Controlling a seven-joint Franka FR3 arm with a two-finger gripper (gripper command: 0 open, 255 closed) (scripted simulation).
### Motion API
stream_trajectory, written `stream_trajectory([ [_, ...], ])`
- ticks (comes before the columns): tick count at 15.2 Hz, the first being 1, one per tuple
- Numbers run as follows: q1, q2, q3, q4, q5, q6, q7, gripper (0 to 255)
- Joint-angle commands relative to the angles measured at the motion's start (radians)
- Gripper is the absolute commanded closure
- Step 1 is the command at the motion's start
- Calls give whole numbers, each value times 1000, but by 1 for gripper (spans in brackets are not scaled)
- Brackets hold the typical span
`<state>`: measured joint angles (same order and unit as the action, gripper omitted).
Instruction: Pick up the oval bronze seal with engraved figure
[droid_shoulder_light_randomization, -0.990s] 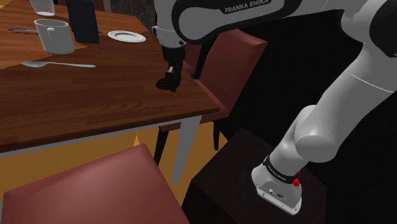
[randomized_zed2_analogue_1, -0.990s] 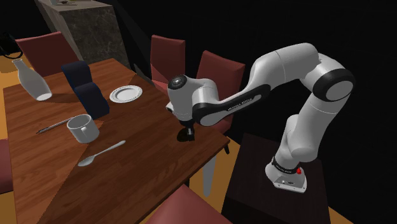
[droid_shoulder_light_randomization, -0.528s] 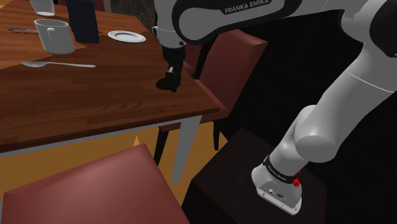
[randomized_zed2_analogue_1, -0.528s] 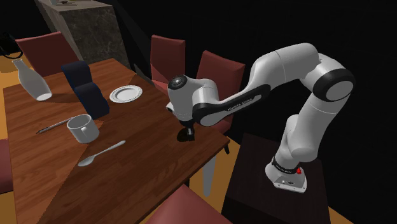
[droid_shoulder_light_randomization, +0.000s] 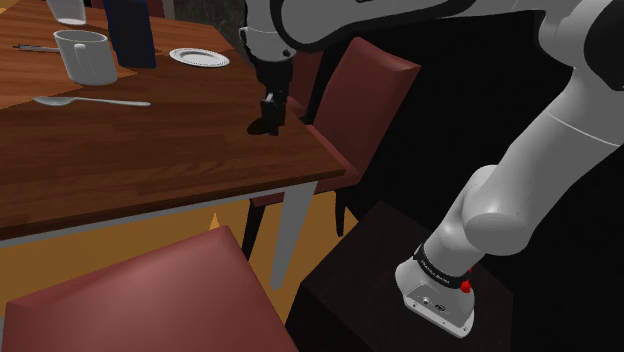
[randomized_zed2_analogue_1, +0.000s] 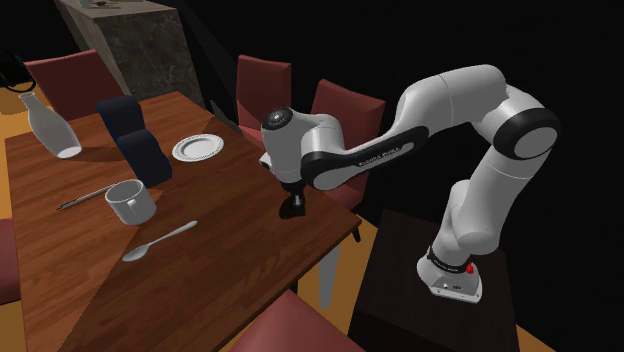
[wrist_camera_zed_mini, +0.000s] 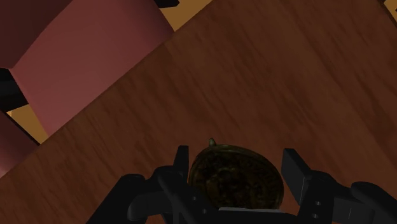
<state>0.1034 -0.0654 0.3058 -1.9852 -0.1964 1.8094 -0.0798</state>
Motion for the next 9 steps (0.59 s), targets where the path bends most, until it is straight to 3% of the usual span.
stream_trajectory([
  [1,0,-4,0,22,3,-25,-5,255],
  [9,0,-13,0,119,8,-129,-26,255],
])
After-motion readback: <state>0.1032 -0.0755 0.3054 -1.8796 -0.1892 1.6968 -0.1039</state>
